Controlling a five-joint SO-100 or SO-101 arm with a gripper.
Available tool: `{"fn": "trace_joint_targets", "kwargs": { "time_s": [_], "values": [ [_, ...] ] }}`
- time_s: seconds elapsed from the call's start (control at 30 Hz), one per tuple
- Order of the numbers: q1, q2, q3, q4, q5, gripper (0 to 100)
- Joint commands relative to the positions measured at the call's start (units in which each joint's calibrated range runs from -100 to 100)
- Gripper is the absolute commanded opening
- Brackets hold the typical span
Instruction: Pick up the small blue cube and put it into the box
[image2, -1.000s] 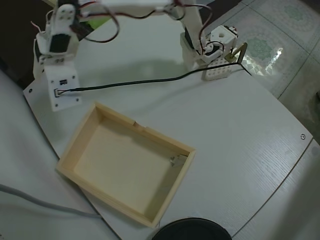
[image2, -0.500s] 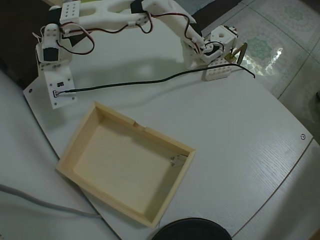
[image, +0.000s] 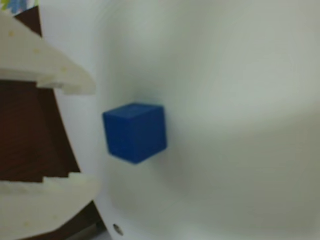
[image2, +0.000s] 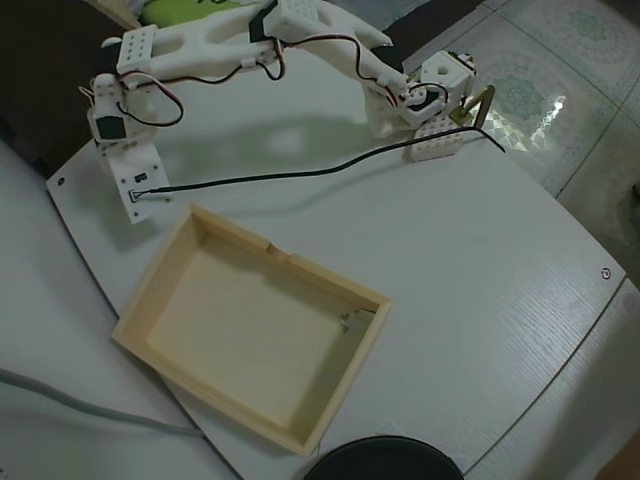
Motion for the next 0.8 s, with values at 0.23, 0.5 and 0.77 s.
{"fn": "trace_joint_targets", "kwargs": {
  "time_s": [0.23,0.5,0.77],
  "values": [
    [0.6,3.4,-8.0,-0.7,1.3,16],
    [1.8,8.6,-13.8,-0.6,2.3,16],
    [2.0,10.6,-16.0,0.1,2.3,15]
  ]
}}
